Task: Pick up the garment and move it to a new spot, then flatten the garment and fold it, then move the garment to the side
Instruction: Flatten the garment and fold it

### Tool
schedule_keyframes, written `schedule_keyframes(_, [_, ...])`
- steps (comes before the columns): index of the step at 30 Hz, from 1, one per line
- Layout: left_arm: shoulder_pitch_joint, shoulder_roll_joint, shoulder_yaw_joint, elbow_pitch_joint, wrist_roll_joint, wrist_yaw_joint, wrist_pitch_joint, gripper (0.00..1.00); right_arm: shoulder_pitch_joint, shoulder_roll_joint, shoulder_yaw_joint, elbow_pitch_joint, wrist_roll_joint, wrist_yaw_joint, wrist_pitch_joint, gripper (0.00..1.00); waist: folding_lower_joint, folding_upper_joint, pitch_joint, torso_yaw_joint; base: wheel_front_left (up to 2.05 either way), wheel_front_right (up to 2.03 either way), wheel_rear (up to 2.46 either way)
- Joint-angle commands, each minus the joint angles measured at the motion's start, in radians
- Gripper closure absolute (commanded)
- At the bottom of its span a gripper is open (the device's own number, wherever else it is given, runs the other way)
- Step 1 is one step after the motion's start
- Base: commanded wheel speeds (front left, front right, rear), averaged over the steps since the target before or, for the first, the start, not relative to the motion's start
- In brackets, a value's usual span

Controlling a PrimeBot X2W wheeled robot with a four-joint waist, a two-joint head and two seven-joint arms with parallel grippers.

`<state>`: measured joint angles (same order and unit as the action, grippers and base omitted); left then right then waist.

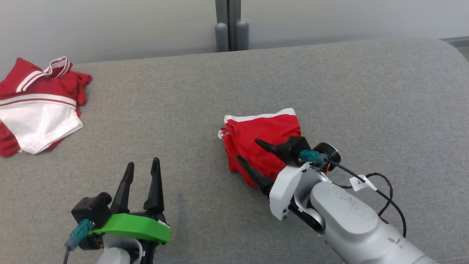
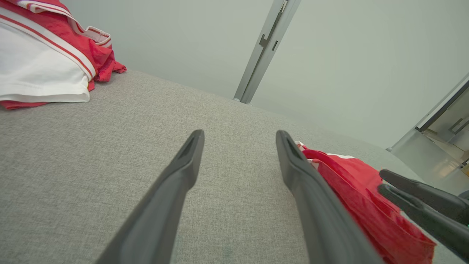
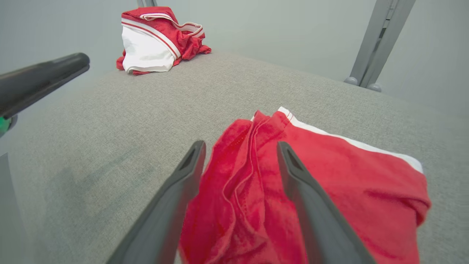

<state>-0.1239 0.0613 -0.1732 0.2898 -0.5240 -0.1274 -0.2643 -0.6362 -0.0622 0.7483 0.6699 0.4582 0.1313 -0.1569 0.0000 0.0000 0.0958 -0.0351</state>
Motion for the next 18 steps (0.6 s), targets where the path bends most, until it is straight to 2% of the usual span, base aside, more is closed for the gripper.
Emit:
schedule_keyframes(1, [0.013,0.001,0.0,-0.001,0.008,-0.003,0.0,0.0,0.008,-0.011,-0.02,-0.013,0.002,-0.001,-0.015,0.0,0.0,0.0,0.002,-0.001,0.0,0.0,0.0])
schedule_keyframes(4, [0.011,0.0,-0.003,-0.003,0.008,-0.004,0.0,0.0,0.015,-0.019,-0.086,-0.04,0.006,-0.001,-0.034,0.0,0.0,0.0,0.003,-0.001,0.0,0.0,0.0])
schedule_keyframes(9, [-0.001,0.0,-0.008,-0.005,0.013,-0.004,0.0,0.0,0.015,-0.044,-0.197,-0.034,-0.068,-0.001,-0.058,0.0,0.0,0.0,0.014,0.008,0.0,0.0,0.0])
schedule_keyframes(10, [-0.005,0.002,-0.009,-0.005,0.014,-0.004,0.0,0.0,0.019,-0.042,-0.218,-0.028,-0.086,-0.001,-0.06,0.51,0.0,0.0,0.017,0.012,0.0,0.0,0.0])
schedule_keyframes(11, [-0.008,0.002,-0.011,-0.006,0.017,-0.004,0.0,0.0,0.022,-0.042,-0.232,-0.022,-0.101,-0.001,-0.063,0.6,0.0,0.0,0.02,0.016,0.0,0.0,0.0])
schedule_keyframes(12, [-0.011,0.003,-0.011,-0.006,0.018,-0.004,0.0,0.0,0.027,-0.042,-0.246,-0.012,-0.121,-0.001,-0.066,0.75,0.0,0.0,0.023,0.02,0.0,0.0,0.0])
schedule_keyframes(13, [-0.013,0.004,-0.011,-0.007,0.018,-0.004,0.0,0.0,0.031,-0.042,-0.254,-0.004,-0.133,-0.001,-0.067,0.82,0.0,0.0,0.026,0.025,0.0,0.0,0.0])
schedule_keyframes(14, [-0.015,0.006,-0.011,-0.008,0.019,-0.004,0.0,0.0,0.039,-0.038,-0.262,0.006,-0.148,-0.001,-0.069,0.94,0.0,0.0,0.029,0.03,0.0,0.0,0.0])
schedule_keyframes(15, [-0.017,0.006,-0.011,-0.009,0.021,-0.004,0.0,0.0,0.045,-0.035,-0.265,0.015,-0.158,-0.001,-0.071,1.0,0.0,0.0,0.031,0.036,0.0,0.0,0.0])
schedule_keyframes(18, [-0.022,0.009,-0.009,-0.009,0.025,-0.004,0.0,0.0,0.058,-0.022,-0.263,0.037,-0.181,-0.001,-0.079,1.0,0.0,0.0,0.039,0.051,0.0,0.0,0.0])
